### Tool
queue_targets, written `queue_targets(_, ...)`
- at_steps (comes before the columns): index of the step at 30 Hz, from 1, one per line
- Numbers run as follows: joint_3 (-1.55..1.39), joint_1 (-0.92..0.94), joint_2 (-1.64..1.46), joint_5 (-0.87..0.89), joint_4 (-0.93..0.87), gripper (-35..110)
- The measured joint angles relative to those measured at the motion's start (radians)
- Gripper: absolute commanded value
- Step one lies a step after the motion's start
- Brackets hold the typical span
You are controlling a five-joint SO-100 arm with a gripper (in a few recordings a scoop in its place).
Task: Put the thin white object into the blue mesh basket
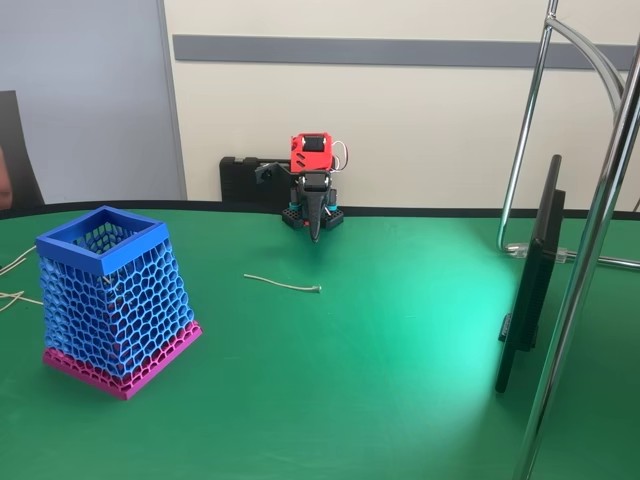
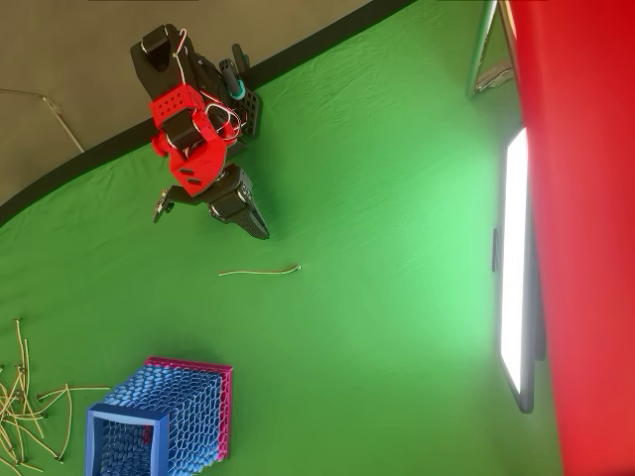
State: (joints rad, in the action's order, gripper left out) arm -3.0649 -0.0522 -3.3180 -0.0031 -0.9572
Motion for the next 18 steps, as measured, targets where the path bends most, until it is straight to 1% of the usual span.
queue_targets(18, 0.000, -0.009, 0.000, -0.015, 0.000, 1)
